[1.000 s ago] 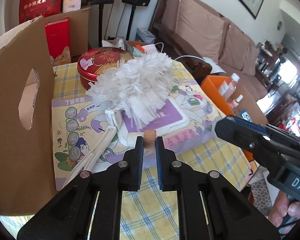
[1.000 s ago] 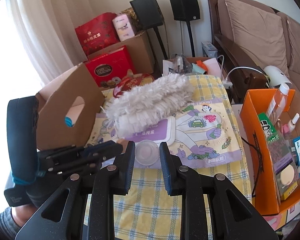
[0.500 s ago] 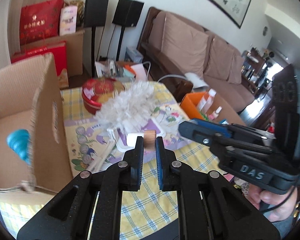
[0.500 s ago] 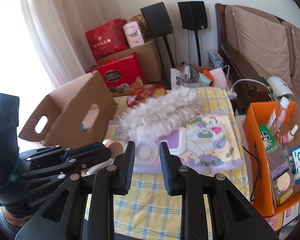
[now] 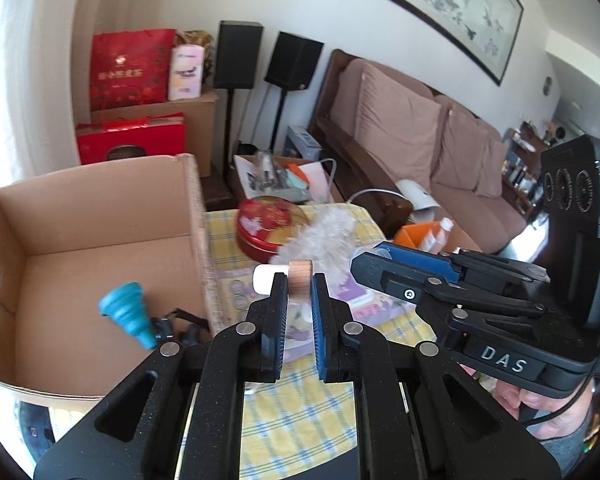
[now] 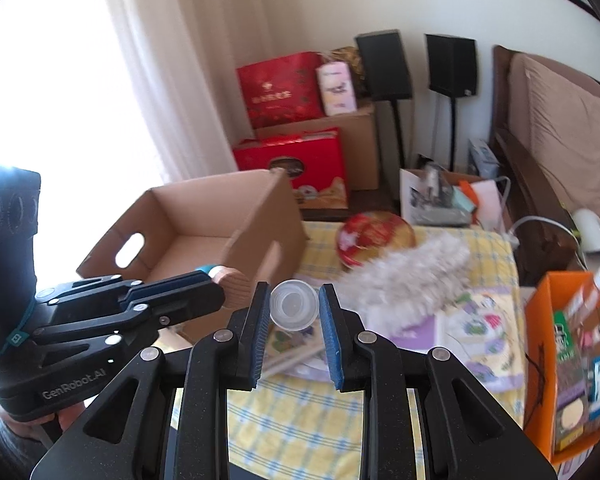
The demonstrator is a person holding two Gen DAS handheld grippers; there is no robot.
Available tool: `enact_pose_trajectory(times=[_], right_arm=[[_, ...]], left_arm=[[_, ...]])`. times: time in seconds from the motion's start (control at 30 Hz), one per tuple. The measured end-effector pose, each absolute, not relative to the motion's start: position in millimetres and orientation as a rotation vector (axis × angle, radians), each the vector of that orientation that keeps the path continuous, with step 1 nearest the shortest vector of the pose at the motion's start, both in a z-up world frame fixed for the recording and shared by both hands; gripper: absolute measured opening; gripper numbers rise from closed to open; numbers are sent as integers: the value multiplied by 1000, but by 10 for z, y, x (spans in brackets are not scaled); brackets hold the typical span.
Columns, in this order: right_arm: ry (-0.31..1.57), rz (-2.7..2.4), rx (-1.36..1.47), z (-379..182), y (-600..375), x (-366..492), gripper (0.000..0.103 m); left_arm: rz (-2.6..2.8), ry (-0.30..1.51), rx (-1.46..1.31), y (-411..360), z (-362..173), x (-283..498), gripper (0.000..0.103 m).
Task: Organize objects
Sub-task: 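Carry the cork and clear cap into the cardboard box and open both grippers, then withdraw both tools from the box back over the table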
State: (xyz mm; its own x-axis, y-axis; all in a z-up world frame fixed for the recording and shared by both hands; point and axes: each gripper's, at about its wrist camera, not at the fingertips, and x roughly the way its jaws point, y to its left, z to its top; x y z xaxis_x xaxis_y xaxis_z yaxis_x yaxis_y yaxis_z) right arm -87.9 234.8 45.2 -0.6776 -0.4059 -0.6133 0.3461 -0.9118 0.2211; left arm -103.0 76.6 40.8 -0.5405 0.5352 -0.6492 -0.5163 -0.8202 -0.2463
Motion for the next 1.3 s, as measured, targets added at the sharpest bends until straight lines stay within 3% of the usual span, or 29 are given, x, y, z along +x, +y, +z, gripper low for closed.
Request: enact_pose_trajectory(times=[0.5, 0.93, 1.0, 1.17, 1.3], right_arm=[[-77, -2494, 951, 470, 1761, -1041, 24], [-101, -2383, 1004, 273, 1375, -1186, 25], [-110, -2376, 1013, 248, 1362, -1190, 25], [-148, -2365, 1023, 232, 1399, -1214, 25], [-141, -2364, 1021, 236, 1391, -1206, 26]], left_arm=[[2457, -57, -998, 193, 461, -1156, 11], [2381, -113, -1173, -53, 84, -1349, 10], [2364, -139, -1193, -89, 38, -1363, 13], [2355, -195, -1204, -189, 32, -1396, 34], [2384, -213, -1188, -245, 79, -1405, 42]])
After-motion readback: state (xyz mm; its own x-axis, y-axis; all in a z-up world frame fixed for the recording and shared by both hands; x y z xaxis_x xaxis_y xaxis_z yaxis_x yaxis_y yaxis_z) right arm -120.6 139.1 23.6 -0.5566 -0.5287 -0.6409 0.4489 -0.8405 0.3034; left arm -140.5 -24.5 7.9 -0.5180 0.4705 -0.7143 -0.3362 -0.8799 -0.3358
